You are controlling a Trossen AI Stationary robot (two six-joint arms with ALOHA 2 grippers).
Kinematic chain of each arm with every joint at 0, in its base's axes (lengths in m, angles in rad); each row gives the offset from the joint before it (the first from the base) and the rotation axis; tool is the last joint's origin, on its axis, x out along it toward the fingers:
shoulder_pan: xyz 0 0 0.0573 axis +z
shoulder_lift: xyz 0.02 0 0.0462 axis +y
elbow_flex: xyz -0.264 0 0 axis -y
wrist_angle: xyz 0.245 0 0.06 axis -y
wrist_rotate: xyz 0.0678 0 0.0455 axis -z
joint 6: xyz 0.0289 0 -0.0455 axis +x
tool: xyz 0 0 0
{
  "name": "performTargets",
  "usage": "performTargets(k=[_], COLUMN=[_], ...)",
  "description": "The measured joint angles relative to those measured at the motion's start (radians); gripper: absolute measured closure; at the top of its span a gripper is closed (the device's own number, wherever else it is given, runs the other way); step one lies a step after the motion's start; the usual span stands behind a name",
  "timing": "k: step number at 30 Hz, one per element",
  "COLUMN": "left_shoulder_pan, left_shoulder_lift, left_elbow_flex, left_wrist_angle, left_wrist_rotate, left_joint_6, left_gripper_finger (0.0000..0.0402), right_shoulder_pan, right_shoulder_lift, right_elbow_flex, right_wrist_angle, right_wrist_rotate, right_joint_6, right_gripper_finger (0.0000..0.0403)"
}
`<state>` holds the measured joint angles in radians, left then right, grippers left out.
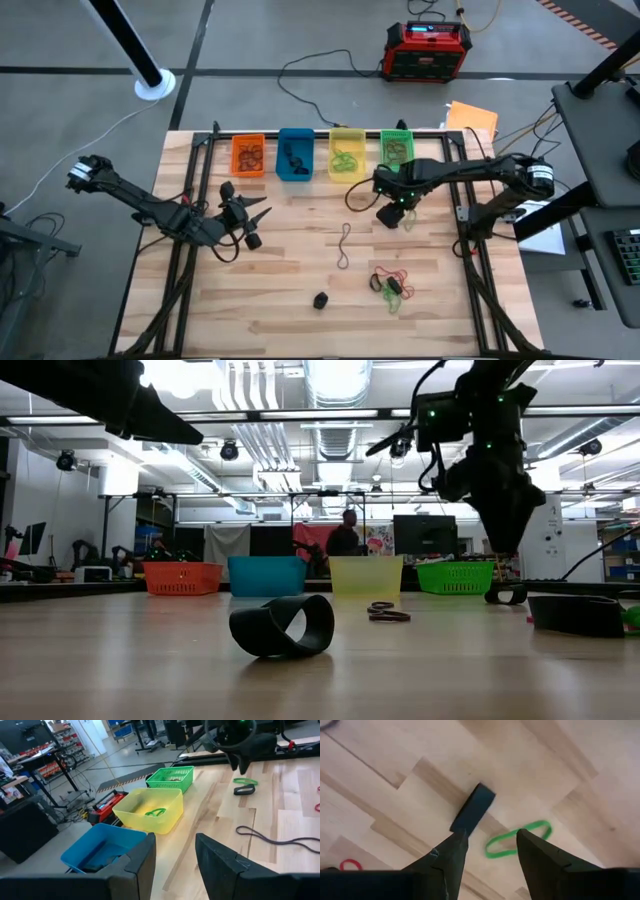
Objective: Sort rubber bands into baskets
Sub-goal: Put the green rubber band into the yellow bin
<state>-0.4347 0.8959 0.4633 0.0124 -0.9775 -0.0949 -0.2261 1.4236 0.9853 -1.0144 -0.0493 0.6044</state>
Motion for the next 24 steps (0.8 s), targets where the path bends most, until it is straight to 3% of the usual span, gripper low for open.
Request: performTargets(k=[10, 24], left_shoulder_pan=[0.000, 0.000], left_shoulder_lift=[0.008, 0.095], left_elbow_flex=[0.000, 0.000], left_wrist_angle=[-0.007, 0.007], left_wrist_rotate=[0.000, 0.001], left_joint_6=[-0.022, -0.106], left_gripper_finger=[0.0278, 0.0278], right_shoulder_pan=[0.018, 0.019], right_shoulder_lift=[0.001, -0.053], right_elbow_flex=[-0.100, -0.182], right_wrist_angle=[0.113, 0.025], right_wrist_rotate=[-0.010, -0.003], right_joint_6=[0.078, 0.085], right_gripper_finger=[0.0214, 0.0215])
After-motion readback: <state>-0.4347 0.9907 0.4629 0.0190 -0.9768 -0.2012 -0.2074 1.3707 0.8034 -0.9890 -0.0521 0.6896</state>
